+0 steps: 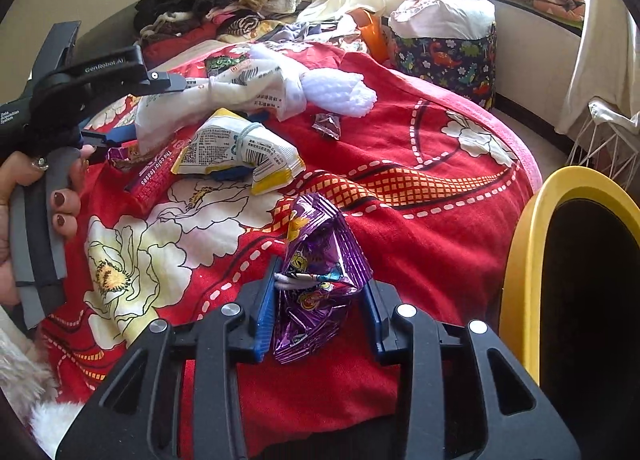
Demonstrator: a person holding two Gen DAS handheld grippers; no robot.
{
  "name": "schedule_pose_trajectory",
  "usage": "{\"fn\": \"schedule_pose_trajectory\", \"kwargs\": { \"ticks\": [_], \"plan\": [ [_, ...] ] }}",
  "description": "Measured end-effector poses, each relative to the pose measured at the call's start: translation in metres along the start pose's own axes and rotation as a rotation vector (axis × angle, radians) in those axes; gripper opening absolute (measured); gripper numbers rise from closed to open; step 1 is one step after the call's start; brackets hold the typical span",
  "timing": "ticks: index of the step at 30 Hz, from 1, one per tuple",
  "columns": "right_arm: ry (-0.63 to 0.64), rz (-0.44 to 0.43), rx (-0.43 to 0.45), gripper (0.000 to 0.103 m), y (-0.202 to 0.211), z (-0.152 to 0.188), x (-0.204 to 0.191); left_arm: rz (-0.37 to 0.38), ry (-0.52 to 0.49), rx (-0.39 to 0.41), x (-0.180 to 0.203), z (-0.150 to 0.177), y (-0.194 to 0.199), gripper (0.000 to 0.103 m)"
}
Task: Collect trash
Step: 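Grasp the white plastic bag with the left tool while the right tool holds the wrapper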
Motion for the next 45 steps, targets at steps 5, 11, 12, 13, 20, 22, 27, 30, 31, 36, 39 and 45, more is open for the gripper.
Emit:
{"fn": "schedule_pose_trajectory", "kwargs": {
  "ticks": [5, 11, 12, 13, 20, 22, 27, 30, 31, 36, 39, 45],
  "plan": [
    [-0.007, -0.007, 0.017, 0.035, 0.006, 0.001, 0.001, 0.003, -0.030, 0.002, 0.005, 0.000, 0.004, 0.054],
    [-0.011, -0.022, 0.040, 0.034, 0.015, 0.001, 0.000, 0.020, -0.075, 0.002, 0.017, 0.006, 0.013, 0.042],
    [-0.012, -0.026, 0.044, 0.034, 0.016, 0.002, 0.000, 0.023, -0.080, 0.002, 0.018, 0.007, 0.014, 0.041],
    [-0.012, -0.031, 0.049, 0.034, 0.018, 0.002, 0.000, 0.026, -0.082, 0.003, 0.020, 0.008, 0.016, 0.040],
    [-0.013, -0.054, 0.072, 0.034, 0.027, 0.001, 0.002, 0.057, -0.095, 0.017, 0.028, 0.011, 0.029, 0.037],
    [-0.014, -0.061, 0.078, 0.034, 0.029, 0.000, 0.000, 0.065, -0.104, 0.024, 0.032, 0.010, 0.034, 0.036],
    [-0.011, -0.074, 0.099, 0.034, 0.037, -0.002, -0.001, 0.085, -0.119, 0.036, 0.038, 0.010, 0.044, 0.035],
    [-0.012, -0.080, 0.108, 0.034, 0.041, -0.003, 0.000, 0.104, -0.112, 0.036, 0.039, 0.010, 0.050, 0.035],
    [-0.013, -0.082, 0.110, 0.034, 0.042, -0.003, -0.001, 0.109, -0.111, 0.036, 0.039, 0.009, 0.051, 0.035],
    [-0.016, -0.085, 0.121, 0.034, 0.048, -0.003, 0.001, 0.142, -0.105, 0.034, 0.042, 0.009, 0.059, 0.035],
    [-0.019, -0.085, 0.126, 0.034, 0.051, -0.002, 0.003, 0.158, -0.103, 0.026, 0.043, 0.010, 0.061, 0.035],
    [-0.039, -0.080, 0.143, 0.034, 0.059, -0.003, 0.011, 0.144, -0.130, -0.023, 0.044, 0.023, 0.053, 0.035]
  ]
}}
Point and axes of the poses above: each gripper's, at about its wrist camera, not at the fingertips, and y roughly against the way its jaws point, x to its right, z to its underside, the point moved 4 cm from there along -y, roughly the way its jaws point, and after that the axes turned 9 degrees about -x, right-handed, at the moved point
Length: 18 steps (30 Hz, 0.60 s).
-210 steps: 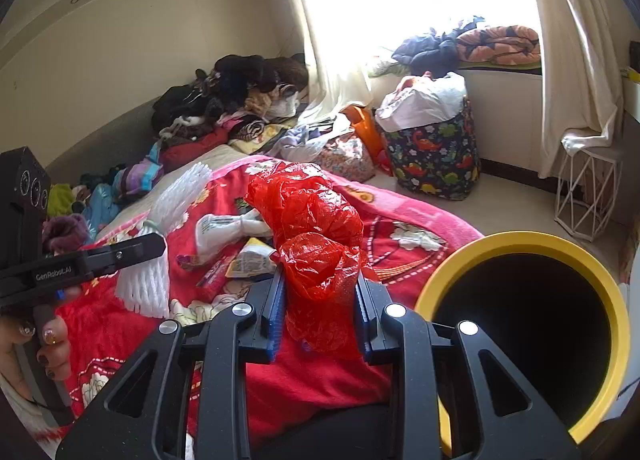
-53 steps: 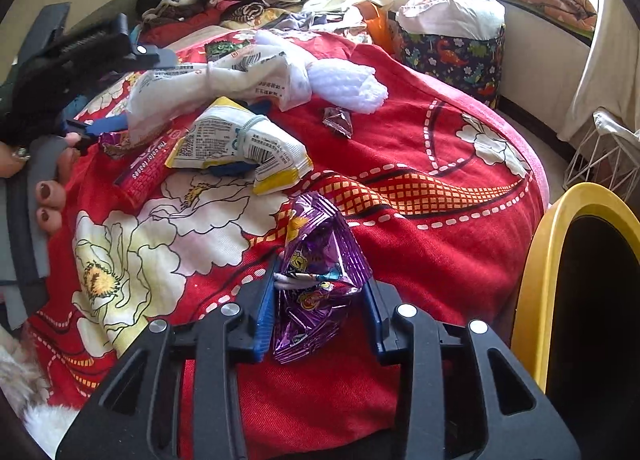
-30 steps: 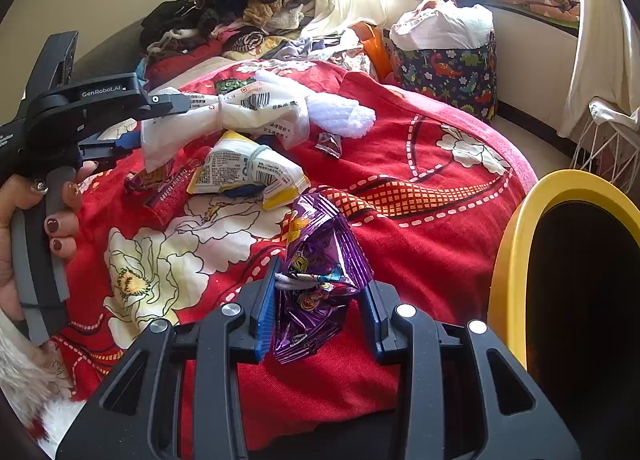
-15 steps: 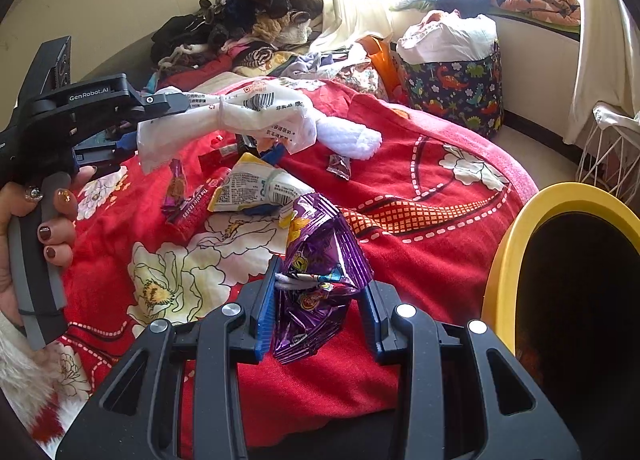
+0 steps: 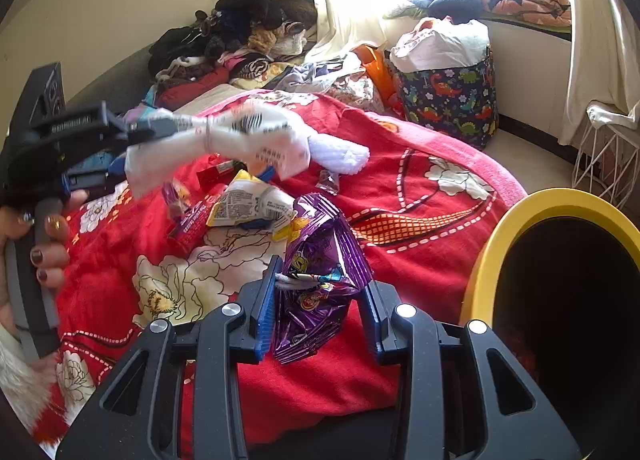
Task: Collect trash
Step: 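Grasp the white plastic bag with the left tool while the right tool holds the wrapper, then carry the purple wrapper and white bag over the bin with both tools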
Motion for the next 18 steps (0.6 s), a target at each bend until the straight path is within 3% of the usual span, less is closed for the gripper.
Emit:
{"fn": "schedule_pose_trajectory", "kwargs": {
  "ticks": [11, 18],
  "plan": [
    [-0.079, 0.027, 0.053, 0.034, 0.025, -0.005, 0.031, -0.008, -0.154, -0.114, 0.032, 0.041, -0.023, 0.035],
    [-0.123, 0.038, 0.080, 0.034, 0.036, -0.007, 0.050, 0.014, -0.194, -0.226, 0.045, 0.075, -0.047, 0.035]
  ]
}}
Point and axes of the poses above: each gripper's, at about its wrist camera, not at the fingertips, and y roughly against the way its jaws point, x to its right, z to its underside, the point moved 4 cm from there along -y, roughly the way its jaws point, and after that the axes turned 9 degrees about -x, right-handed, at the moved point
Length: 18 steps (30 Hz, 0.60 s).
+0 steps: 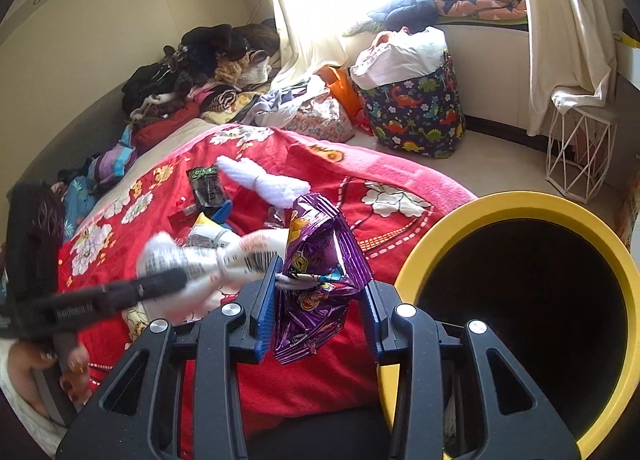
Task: Collect trash
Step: 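Carry the purple wrapper and white bag over the bin with both tools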
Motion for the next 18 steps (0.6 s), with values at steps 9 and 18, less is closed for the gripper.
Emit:
{"fn": "schedule_pose_trajectory", "kwargs": {
  "ticks": [9, 18],
  "plan": [
    [-0.014, 0.002, 0.009, 0.034, 0.004, 0.000, 0.005, 0.006, -0.003, -0.055, 0.004, 0.013, -0.020, 0.035],
    [-0.028, 0.005, 0.034, 0.034, 0.013, -0.006, 0.012, 0.003, -0.020, -0.007, 0.021, 0.000, -0.018, 0.030]
  ]
}}
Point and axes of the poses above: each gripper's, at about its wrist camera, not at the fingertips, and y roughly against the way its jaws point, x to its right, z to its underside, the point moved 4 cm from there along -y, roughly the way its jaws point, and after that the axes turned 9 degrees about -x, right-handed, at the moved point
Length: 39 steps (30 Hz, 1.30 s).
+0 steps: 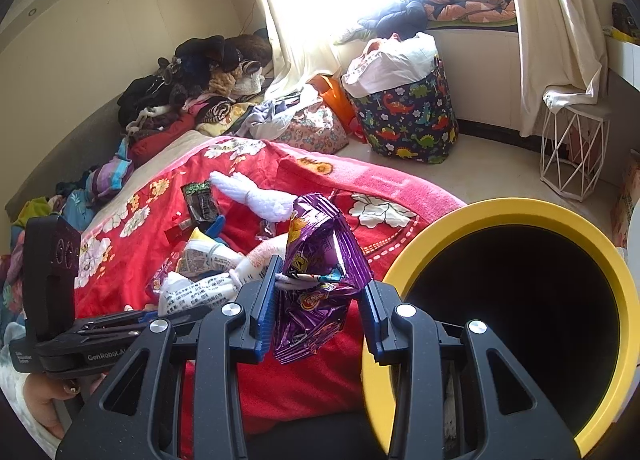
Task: Collect trash
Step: 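Carry the purple wrapper and white bag over the bin with both tools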
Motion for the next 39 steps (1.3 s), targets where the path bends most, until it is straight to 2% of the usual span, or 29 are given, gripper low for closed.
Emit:
{"fn": "schedule_pose_trajectory", "kwargs": {
  "ticks": [6, 14, 28, 39],
  "plan": [
    [-0.034, 0.005, 0.034, 0.034, 0.014, -0.008, 0.011, 0.013, -0.001, 0.057, 0.012, -0.013, 0.014, 0.029],
    [-0.093, 0.026, 0.082, 0.034, 0.035, -0.015, 0.034, 0.058, -0.028, 0.093, 0.037, -0.026, 0.023, 0.029],
    [-0.179, 0.089, 0.134, 0.034, 0.068, -0.018, 0.086, 0.090, -0.119, 0.108, 0.085, -0.031, 0.020, 0.029],
    [-0.247, 0.117, 0.151, 0.034, 0.087, -0.012, 0.121, 0.095, -0.175, 0.090, 0.116, -0.027, 0.005, 0.029]
  ]
}}
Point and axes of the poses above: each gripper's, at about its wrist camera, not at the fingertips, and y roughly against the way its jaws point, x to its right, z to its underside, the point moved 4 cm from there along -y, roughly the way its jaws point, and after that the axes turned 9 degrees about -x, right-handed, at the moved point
